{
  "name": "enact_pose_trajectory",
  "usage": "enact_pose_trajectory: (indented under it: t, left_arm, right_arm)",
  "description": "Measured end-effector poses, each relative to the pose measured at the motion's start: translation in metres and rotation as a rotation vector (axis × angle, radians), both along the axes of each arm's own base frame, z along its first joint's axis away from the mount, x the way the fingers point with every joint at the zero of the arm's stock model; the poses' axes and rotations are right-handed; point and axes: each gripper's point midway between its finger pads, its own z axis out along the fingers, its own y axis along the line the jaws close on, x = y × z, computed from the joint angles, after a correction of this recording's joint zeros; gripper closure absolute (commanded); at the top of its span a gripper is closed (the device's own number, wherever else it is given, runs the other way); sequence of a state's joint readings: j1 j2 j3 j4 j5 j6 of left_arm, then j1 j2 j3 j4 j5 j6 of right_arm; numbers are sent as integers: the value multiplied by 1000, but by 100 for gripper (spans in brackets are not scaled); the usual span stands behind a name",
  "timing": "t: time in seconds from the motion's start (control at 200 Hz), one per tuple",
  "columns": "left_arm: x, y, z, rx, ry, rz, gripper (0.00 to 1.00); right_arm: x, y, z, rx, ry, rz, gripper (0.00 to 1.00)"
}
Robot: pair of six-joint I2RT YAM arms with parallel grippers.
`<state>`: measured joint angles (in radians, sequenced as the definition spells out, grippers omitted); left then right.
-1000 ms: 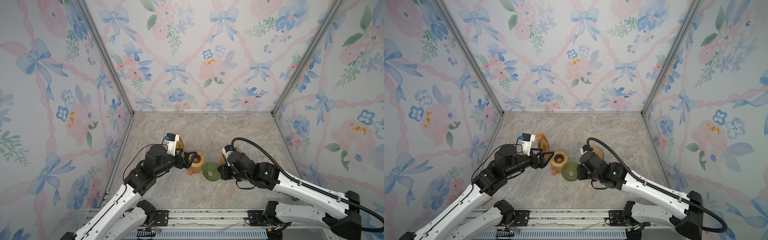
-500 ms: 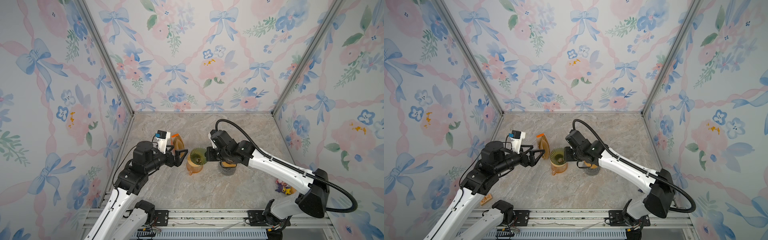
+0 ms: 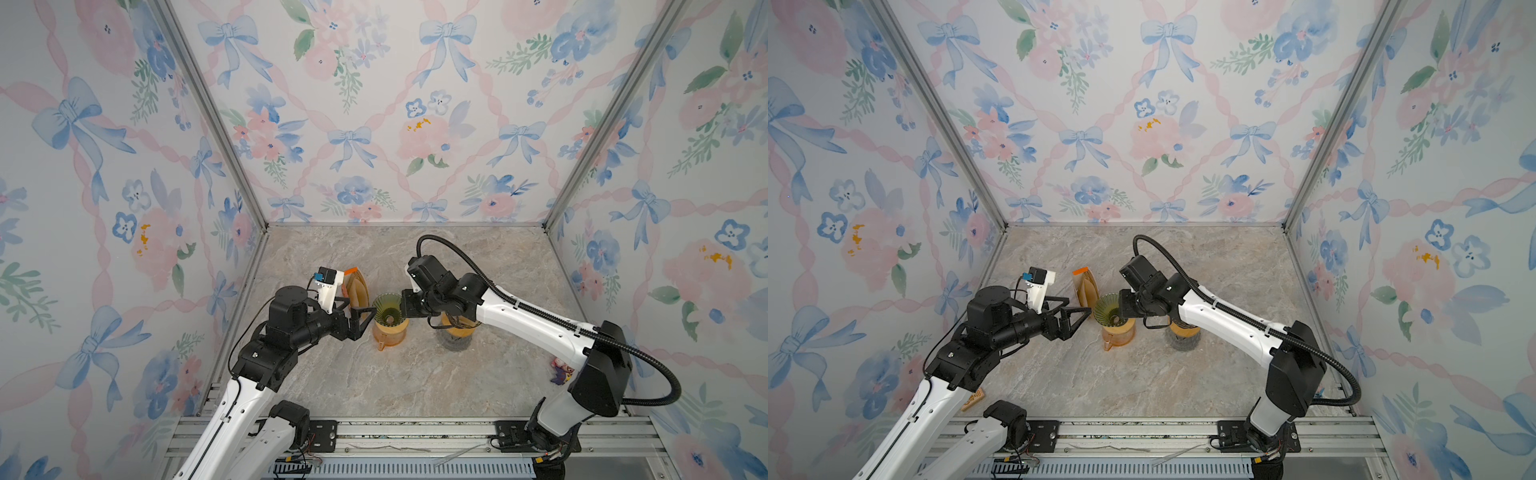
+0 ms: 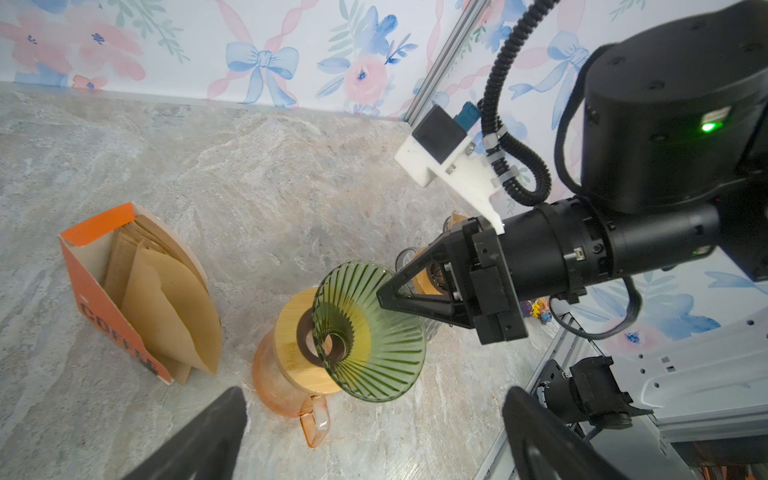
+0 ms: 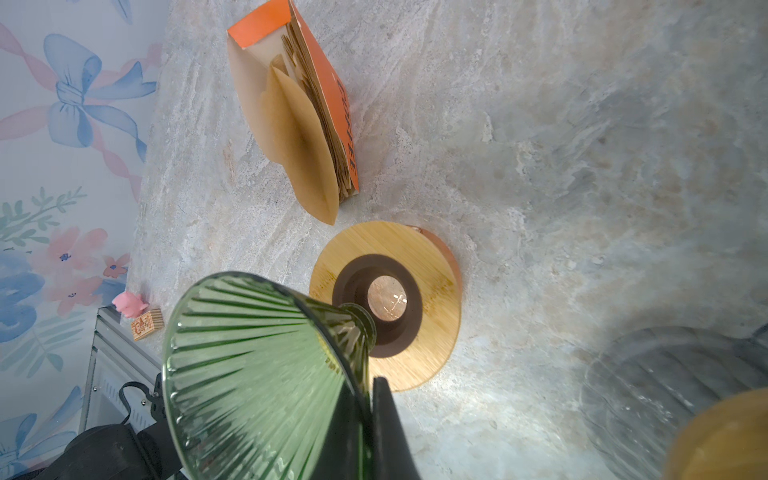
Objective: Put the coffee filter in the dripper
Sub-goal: 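Carry the green dripper with the right gripper onto the wooden ring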
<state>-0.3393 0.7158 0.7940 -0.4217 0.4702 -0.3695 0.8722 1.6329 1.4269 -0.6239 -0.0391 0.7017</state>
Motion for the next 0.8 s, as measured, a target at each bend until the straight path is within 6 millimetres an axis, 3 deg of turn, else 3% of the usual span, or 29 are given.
enact_pose_trajectory:
  t: [0.235, 0.8]
  left_arm:
    - [-1, 0, -6, 2, 13, -3, 2]
    - [4, -2, -14, 11, 49, 0, 2]
  right_arm:
    - [13, -6, 2, 23, 1, -24, 95]
    - [10, -6, -13, 20, 27, -10, 95]
